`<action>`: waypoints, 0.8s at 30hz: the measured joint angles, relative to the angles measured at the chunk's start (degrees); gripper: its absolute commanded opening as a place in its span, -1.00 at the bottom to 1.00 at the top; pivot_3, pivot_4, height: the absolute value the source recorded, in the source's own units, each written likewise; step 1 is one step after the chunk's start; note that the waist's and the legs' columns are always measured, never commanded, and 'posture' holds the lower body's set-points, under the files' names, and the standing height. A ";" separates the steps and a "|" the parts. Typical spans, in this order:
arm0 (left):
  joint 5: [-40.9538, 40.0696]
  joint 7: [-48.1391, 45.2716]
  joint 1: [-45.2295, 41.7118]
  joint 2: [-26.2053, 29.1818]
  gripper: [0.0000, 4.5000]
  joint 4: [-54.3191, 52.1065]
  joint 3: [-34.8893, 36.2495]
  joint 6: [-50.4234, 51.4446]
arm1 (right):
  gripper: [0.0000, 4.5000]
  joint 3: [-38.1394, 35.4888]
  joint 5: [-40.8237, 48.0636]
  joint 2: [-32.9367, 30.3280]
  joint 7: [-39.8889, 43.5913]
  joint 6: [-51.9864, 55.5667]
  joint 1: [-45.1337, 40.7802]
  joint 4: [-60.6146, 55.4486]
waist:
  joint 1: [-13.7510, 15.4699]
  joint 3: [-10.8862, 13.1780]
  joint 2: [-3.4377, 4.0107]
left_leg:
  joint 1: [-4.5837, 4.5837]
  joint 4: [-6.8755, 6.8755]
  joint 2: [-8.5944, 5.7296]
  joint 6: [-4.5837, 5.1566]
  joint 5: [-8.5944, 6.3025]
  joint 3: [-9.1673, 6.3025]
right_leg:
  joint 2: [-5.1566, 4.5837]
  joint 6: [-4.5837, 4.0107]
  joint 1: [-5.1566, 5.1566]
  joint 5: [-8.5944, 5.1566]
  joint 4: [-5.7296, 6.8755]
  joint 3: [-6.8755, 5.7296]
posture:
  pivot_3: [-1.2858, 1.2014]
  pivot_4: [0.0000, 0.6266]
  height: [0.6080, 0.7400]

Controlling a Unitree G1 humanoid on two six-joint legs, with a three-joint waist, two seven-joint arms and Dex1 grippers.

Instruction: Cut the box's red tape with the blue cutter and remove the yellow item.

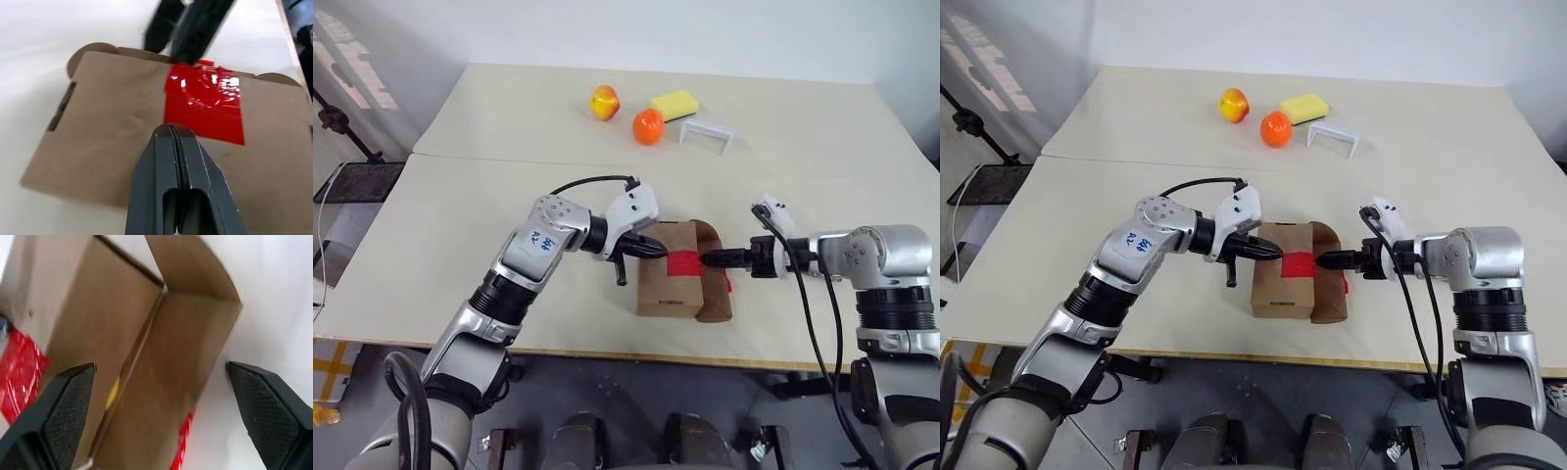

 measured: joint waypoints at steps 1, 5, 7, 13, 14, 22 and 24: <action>0.03 -0.11 -0.01 0.18 -1.00 0.06 -0.05 -0.05 | 0.98 0.54 0.00 0.17 0.58 -0.82 -0.61 1.44 | -0.15 0.00 0.00 | 0.08 -0.02 0.01 0.00 0.00 0.03 | 0.00 0.00 0.04 0.00 0.01 0.04 | 0.03 -0.52 1.00; 0.08 -0.80 -0.02 0.82 -1.00 0.66 -0.09 -0.66 | 0.98 1.32 0.00 1.24 2.48 -2.72 -2.48 5.99 | -0.81 -0.02 -0.01 | 0.36 -0.16 0.04 -0.01 0.00 0.07 | 0.00 0.00 0.18 0.00 0.09 0.09 | 0.03 -0.52 1.00; 0.08 -1.39 -0.36 1.03 -1.00 1.73 -0.08 -1.33 | 0.80 2.35 -0.30 1.82 3.16 -3.67 -3.92 8.89 | -1.05 -0.05 -0.01 | 0.46 -0.23 0.08 -0.04 0.02 0.10 | 0.01 -0.01 0.21 0.00 0.10 0.09 | 0.03 -0.52 1.00; 0.12 -2.08 -1.15 0.60 -1.00 3.88 -0.22 -3.16 | -0.09 3.61 -1.98 3.03 2.37 -4.64 -6.09 13.11 | -1.04 -0.05 0.00 | 0.46 -0.25 0.12 -0.07 0.03 0.10 | 0.02 -0.03 0.22 -0.02 0.10 0.11 | 0.03 -0.52 1.00; 0.12 -2.18 -1.27 0.56 -1.00 4.13 -0.27 -3.40 | -0.25 3.60 -2.02 3.21 2.01 -4.38 -6.18 13.26 | -1.01 -0.05 0.00 | 0.46 -0.24 0.13 -0.07 0.03 0.09 | 0.02 -0.03 0.22 -0.02 0.10 0.12 | 0.03 -0.52 1.00; 0.12 -1.89 -1.48 0.01 -1.00 6.24 -0.21 -6.02 | -1.00 0.60 -1.03 4.27 -4.75 5.93 -7.82 10.62 | -0.62 -0.06 0.01 | 0.40 -0.23 0.23 -0.07 0.03 0.00 | 0.01 -0.03 0.20 -0.02 0.11 0.16 | 0.03 -0.52 1.00; 0.13 -1.46 -1.53 -0.32 -1.00 6.91 -0.07 -7.10 | -1.00 0.22 -0.12 4.18 -8.30 10.69 -8.64 6.84 | -0.62 -0.05 0.03 | 0.29 -0.22 0.22 -0.07 0.04 0.03 | -0.02 -0.03 0.07 -0.02 0.11 0.21 | 0.03 -0.52 1.00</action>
